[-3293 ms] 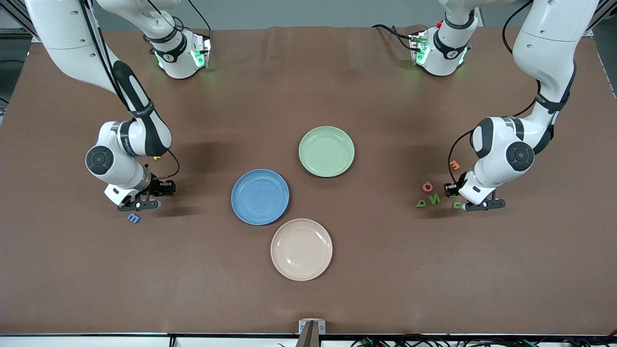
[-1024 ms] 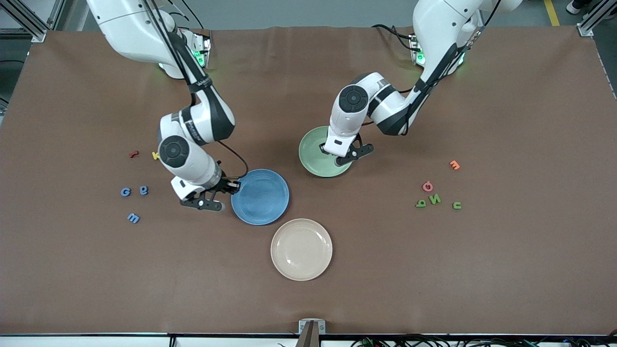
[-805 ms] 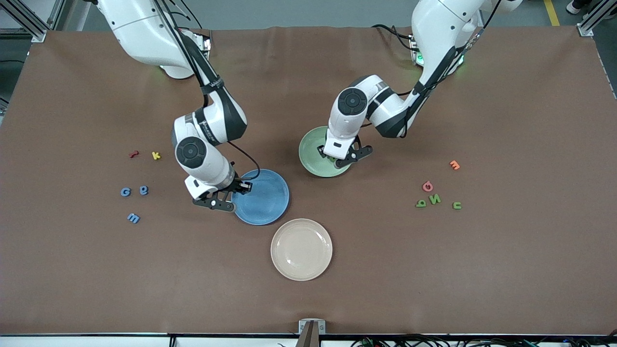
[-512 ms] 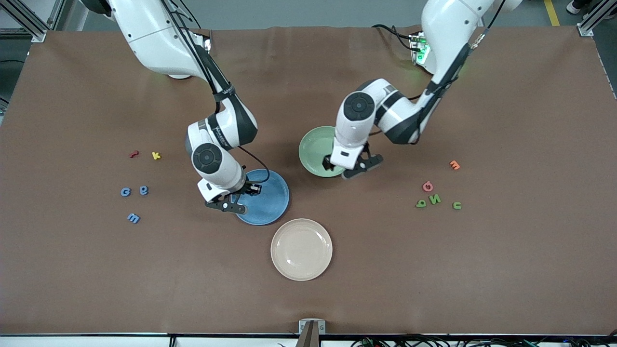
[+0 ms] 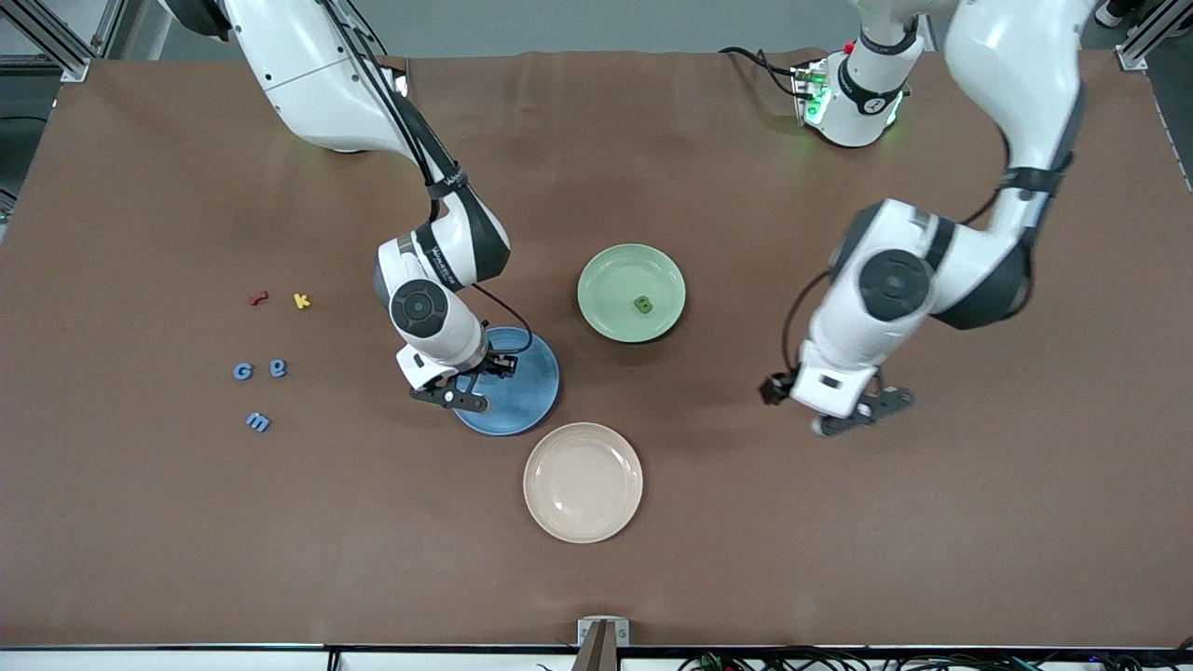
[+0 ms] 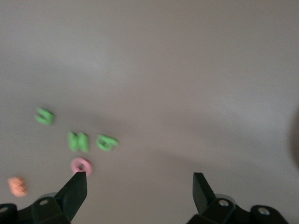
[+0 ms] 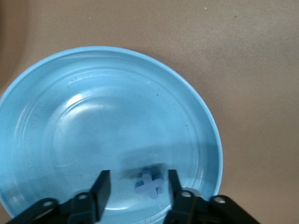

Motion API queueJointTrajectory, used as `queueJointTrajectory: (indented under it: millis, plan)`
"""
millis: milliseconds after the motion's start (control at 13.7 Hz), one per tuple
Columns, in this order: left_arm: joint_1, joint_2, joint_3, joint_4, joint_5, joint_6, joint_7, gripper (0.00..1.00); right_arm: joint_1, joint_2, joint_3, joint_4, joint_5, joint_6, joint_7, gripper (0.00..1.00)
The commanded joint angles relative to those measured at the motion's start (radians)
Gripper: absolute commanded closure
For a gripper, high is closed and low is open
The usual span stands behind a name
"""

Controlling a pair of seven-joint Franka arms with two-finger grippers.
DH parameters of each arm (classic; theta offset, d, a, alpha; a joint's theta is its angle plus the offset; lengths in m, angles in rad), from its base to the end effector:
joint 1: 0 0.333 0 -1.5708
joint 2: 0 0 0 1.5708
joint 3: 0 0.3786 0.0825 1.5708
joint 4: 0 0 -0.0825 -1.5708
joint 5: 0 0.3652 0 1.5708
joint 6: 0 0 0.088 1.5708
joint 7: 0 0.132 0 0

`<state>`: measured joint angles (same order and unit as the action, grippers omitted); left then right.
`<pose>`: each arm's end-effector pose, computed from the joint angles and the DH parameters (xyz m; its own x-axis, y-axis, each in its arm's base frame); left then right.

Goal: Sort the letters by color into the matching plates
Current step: 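Open both grippers over the plates and move back to the letters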

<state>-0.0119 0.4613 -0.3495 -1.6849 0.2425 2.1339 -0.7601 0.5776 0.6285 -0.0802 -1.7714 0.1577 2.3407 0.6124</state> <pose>0.6515 -0.1957 0.3879 0.9525 0.3002 0.0507 0.3018 -0.9530 -0.0267 0.5898 0.3331 0.2414 0.9740 -0.2111 -0.0820 -0.2130 -0.9769 -0.0153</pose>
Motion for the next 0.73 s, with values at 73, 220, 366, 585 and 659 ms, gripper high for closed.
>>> queueJointTrajectory:
  millis: [73, 220, 366, 585, 659]
  plan:
    - [0.104, 0.026, -0.009, 0.011, 0.015, -0.019, 0.148, 0.0, -0.03, -0.067, -0.013, 0.004, 0.011, -0.11, -0.068, 0.0]
    - [0.139, 0.049, -0.009, 0.013, 0.018, -0.017, 0.165, 0.0, -0.112, -0.105, -0.013, 0.004, 0.01, -0.182, -0.17, 0.0]
    - [0.153, 0.071, -0.008, 0.011, 0.018, -0.012, 0.206, 0.0, -0.181, -0.148, -0.013, -0.028, 0.006, -0.198, -0.264, 0.0]
    - [0.175, 0.111, -0.008, 0.011, 0.02, -0.003, 0.275, 0.0, -0.301, -0.19, -0.013, -0.078, 0.0, -0.196, -0.451, 0.0]
    - [0.182, 0.123, -0.005, 0.011, 0.023, 0.001, 0.309, 0.0, -0.355, -0.197, -0.013, -0.092, -0.012, -0.195, -0.527, 0.0]
